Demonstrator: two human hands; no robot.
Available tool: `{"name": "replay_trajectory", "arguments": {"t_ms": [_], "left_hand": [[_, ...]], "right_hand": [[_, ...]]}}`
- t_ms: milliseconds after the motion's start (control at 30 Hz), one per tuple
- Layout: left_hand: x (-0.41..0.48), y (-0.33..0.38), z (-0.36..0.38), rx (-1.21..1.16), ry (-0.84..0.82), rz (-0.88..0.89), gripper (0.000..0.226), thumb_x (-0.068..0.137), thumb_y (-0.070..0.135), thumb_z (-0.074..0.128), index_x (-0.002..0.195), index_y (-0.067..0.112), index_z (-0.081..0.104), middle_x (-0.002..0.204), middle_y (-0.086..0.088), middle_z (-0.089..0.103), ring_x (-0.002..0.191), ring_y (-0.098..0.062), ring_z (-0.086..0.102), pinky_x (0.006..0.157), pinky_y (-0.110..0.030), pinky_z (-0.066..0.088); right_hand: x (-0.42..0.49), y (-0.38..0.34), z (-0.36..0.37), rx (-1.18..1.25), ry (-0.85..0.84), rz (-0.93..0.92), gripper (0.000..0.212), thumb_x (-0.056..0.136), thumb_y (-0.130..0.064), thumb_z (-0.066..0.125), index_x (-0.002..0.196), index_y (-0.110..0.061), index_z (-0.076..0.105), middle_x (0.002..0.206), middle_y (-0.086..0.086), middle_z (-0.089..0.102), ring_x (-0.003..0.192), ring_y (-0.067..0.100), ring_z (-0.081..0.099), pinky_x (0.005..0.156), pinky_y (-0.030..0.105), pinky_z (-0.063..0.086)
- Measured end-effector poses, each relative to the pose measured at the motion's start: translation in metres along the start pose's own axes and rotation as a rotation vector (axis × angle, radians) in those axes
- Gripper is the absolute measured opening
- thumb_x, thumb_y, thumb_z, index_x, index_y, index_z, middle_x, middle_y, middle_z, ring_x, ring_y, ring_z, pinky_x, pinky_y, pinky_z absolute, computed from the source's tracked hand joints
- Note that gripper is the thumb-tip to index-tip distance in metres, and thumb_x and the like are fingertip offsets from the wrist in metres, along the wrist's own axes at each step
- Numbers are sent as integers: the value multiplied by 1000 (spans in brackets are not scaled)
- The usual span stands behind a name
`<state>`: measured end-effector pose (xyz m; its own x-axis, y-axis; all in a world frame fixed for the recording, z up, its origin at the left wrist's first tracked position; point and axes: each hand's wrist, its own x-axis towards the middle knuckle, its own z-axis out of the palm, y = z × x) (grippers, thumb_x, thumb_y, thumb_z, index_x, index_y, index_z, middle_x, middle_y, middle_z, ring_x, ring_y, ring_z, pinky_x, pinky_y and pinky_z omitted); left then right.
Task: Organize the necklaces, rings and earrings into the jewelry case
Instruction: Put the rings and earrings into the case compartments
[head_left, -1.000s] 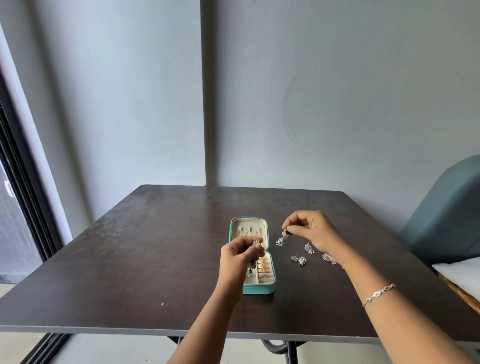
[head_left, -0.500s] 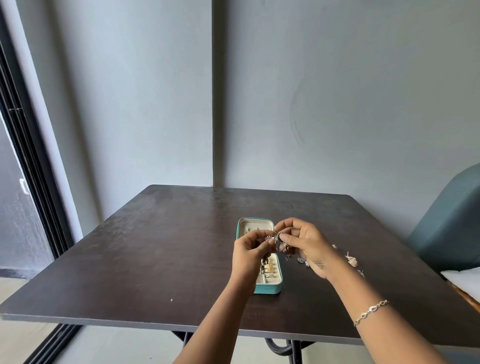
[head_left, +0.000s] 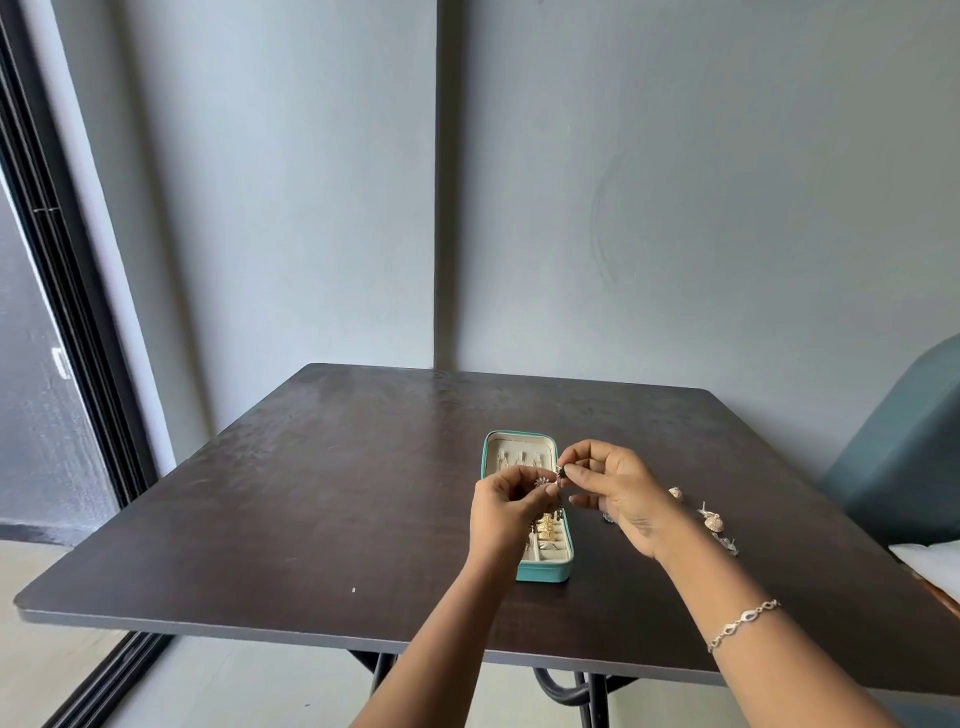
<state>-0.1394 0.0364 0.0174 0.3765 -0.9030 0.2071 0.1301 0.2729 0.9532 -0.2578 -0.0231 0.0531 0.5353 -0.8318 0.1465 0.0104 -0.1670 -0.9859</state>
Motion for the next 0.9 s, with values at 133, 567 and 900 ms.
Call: {"name": "replay_trajectory", "arguments": {"t_ms": [133, 567, 900], "left_hand": [[1, -4, 1, 59, 5, 3, 11, 76, 3, 71, 70, 11, 67, 61, -2, 64, 59, -13, 58, 61, -25, 50], [7, -11, -6, 111, 47, -27, 7, 79, 4, 69, 74, 9, 69, 65, -7, 64, 57, -9, 59, 58, -22, 48], [7, -10, -2, 1, -44, -88, 11, 82, 2, 64, 73, 7, 66, 55, -1, 58, 49, -7, 52, 52, -18, 44]], "right_hand": [[2, 3, 1, -48, 1, -13, 16, 86, 2, 54, 80, -11, 60, 72, 4, 59, 69, 12, 57, 60, 18, 46], [3, 8, -10, -135, -24, -38, 20, 85, 6, 54, 80, -11, 64, 70, 0, 62, 65, 4, 58, 58, 17, 45], [1, 4, -13, -301, -154, -172, 22, 83, 11, 54, 82, -9, 63, 73, -2, 59, 69, 3, 51, 62, 13, 43]]}}
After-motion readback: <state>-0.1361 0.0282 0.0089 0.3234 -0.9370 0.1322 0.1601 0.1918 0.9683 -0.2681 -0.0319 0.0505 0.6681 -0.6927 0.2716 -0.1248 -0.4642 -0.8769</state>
